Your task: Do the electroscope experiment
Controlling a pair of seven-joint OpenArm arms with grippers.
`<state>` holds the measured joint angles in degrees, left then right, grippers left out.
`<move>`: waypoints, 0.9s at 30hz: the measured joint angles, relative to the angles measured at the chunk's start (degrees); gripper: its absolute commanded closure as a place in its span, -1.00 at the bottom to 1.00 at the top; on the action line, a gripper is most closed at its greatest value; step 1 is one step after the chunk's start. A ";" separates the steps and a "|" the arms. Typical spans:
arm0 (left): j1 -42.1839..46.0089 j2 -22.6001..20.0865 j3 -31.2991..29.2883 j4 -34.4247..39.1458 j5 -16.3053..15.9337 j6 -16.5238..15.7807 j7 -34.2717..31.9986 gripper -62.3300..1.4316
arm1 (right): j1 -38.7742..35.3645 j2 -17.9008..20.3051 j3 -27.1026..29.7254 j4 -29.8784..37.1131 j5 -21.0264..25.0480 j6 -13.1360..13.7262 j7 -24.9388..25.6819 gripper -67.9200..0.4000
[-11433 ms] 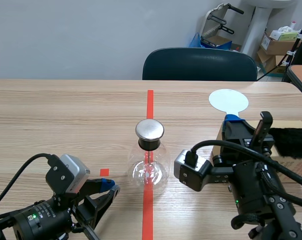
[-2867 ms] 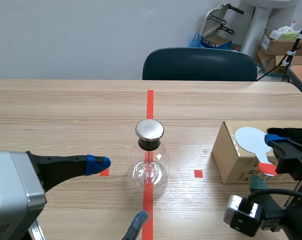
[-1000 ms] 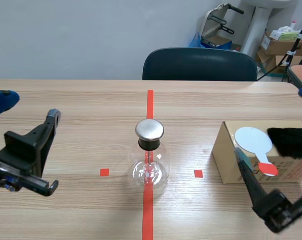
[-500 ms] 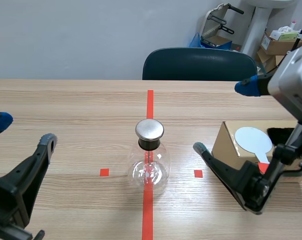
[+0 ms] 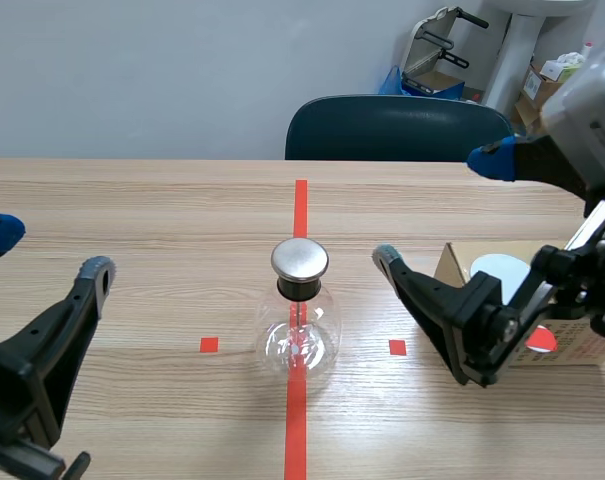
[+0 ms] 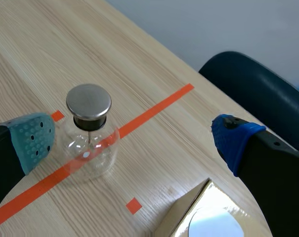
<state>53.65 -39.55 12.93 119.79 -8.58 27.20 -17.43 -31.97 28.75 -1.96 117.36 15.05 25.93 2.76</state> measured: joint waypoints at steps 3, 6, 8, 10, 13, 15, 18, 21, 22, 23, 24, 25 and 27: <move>0.00 0.00 0.00 0.00 0.00 0.00 0.00 -0.22 | -0.15 -0.35 0.00 0.00 -0.02 -0.24 -2.32 -1.00; 0.00 0.00 0.00 0.00 0.00 0.00 0.00 -0.22 | -0.15 -0.33 0.00 -0.02 -0.02 -2.86 -2.45 -1.00; 0.00 0.00 0.00 0.00 0.00 0.00 0.00 -0.22 | -0.15 -0.33 0.00 -0.02 -0.02 -4.24 -2.45 -1.00; 0.00 0.00 0.00 0.00 0.00 0.00 0.00 -0.22 | -0.15 -0.33 0.00 -0.02 0.00 -5.75 -2.43 -1.00; 0.00 0.00 0.00 0.00 0.00 0.00 0.00 -0.22 | -0.13 -0.33 0.00 -0.02 0.00 -8.13 -2.45 -1.00; 0.00 0.00 0.00 0.00 0.00 0.00 0.00 -0.22 | -0.13 -0.33 0.00 -0.02 0.00 -9.18 -2.45 -1.00; 0.00 0.00 0.00 0.00 0.00 0.00 0.00 -0.22 | -0.13 -0.33 0.00 -0.02 0.00 -10.16 -2.45 -1.00; 0.00 0.00 0.00 0.00 0.00 0.00 0.02 -0.22 | -0.15 -0.33 0.00 -0.02 0.00 -10.10 -2.45 -1.00; 0.00 0.00 0.00 0.00 0.00 0.00 0.04 -0.22 | -0.15 -0.33 0.00 -0.02 0.00 -10.12 -2.45 -1.00; 0.00 0.00 0.00 0.00 0.00 0.00 0.04 -0.22 | -0.15 -0.33 0.00 -0.02 0.00 -10.10 -2.45 -1.00; 0.00 0.00 0.00 0.00 0.00 -0.02 0.04 -0.22 | -0.15 -0.33 0.00 -0.02 0.00 -10.08 -2.45 -1.00; 0.00 0.00 0.00 0.00 0.00 0.00 0.09 -0.22 | -0.15 -0.33 0.00 -0.02 0.00 -10.10 -2.45 -1.00; 0.00 0.00 0.00 0.00 0.00 -0.02 1.11 -0.22 | -0.15 -0.33 0.00 -0.02 0.00 -10.10 -2.45 -1.00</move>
<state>53.65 -39.55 12.93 119.79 -8.58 27.18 -16.32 -32.12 28.42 -1.96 117.34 15.05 15.84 0.32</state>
